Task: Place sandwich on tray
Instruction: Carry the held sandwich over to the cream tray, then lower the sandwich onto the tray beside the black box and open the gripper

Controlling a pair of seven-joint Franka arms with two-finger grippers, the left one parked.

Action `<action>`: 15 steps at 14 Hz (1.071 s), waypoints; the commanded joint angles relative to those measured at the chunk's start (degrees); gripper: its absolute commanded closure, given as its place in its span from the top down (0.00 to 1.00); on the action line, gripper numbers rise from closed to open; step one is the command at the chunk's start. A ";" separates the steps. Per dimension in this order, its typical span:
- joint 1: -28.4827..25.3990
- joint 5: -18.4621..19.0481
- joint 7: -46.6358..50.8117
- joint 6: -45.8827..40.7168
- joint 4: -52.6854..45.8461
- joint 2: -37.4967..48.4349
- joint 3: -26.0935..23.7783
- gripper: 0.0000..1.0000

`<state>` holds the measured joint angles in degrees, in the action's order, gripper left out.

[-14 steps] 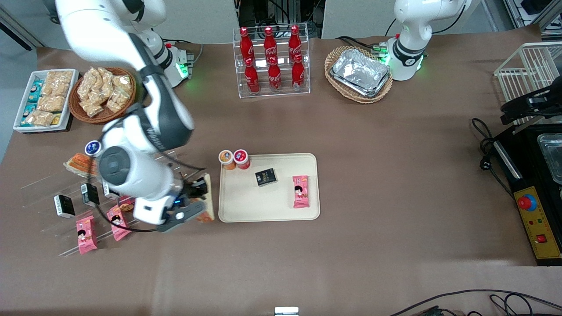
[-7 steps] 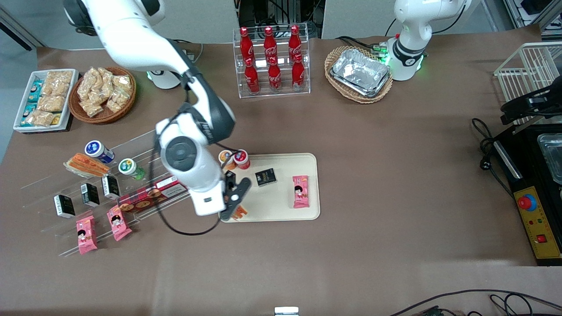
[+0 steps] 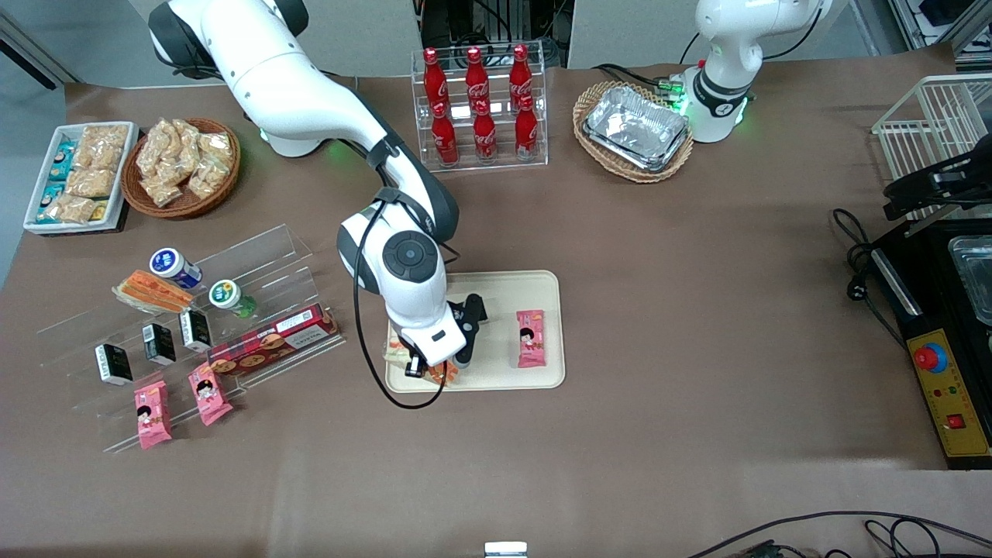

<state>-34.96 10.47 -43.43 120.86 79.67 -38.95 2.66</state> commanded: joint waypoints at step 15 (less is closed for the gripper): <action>-2.83 -2.46 -2.90 8.69 -0.75 -7.89 -0.11 1.00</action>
<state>-37.88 10.20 -49.38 128.58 79.72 -46.03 2.51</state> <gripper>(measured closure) 0.476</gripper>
